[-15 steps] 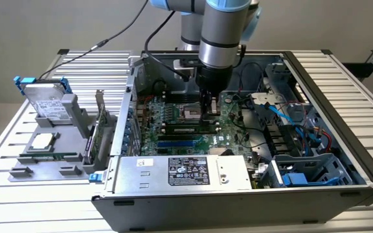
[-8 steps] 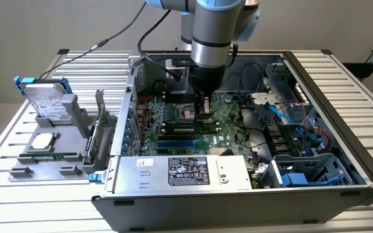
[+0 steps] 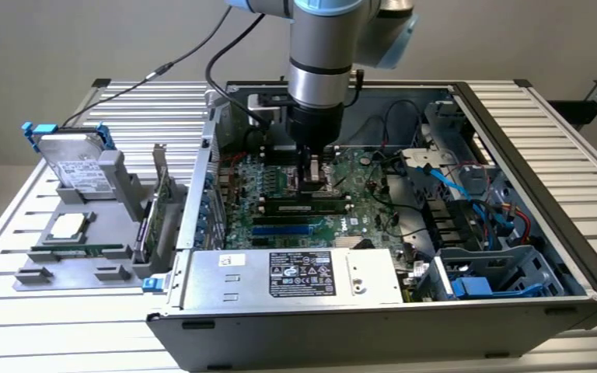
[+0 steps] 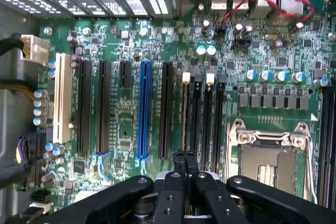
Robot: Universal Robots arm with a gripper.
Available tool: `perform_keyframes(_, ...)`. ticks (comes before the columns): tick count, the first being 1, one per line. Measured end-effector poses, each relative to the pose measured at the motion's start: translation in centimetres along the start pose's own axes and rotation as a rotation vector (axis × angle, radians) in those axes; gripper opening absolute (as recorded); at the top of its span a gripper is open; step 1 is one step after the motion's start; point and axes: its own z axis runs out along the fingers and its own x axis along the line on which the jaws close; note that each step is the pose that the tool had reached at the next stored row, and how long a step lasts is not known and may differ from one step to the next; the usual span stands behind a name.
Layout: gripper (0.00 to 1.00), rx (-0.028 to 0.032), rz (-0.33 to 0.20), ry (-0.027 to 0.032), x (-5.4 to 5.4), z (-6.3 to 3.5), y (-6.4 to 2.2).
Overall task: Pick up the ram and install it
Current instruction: 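Press down the ram until it locks into place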
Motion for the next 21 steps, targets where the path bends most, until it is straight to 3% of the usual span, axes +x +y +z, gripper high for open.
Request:
perform_keyframes(7, 0.1, 0.0026, 0.0, -0.0002, 0.0, 0.09, 1.33)
perform_keyframes(21, 0.1, 0.004, 0.0, -0.0004, -0.2, 0.57, 1.48)
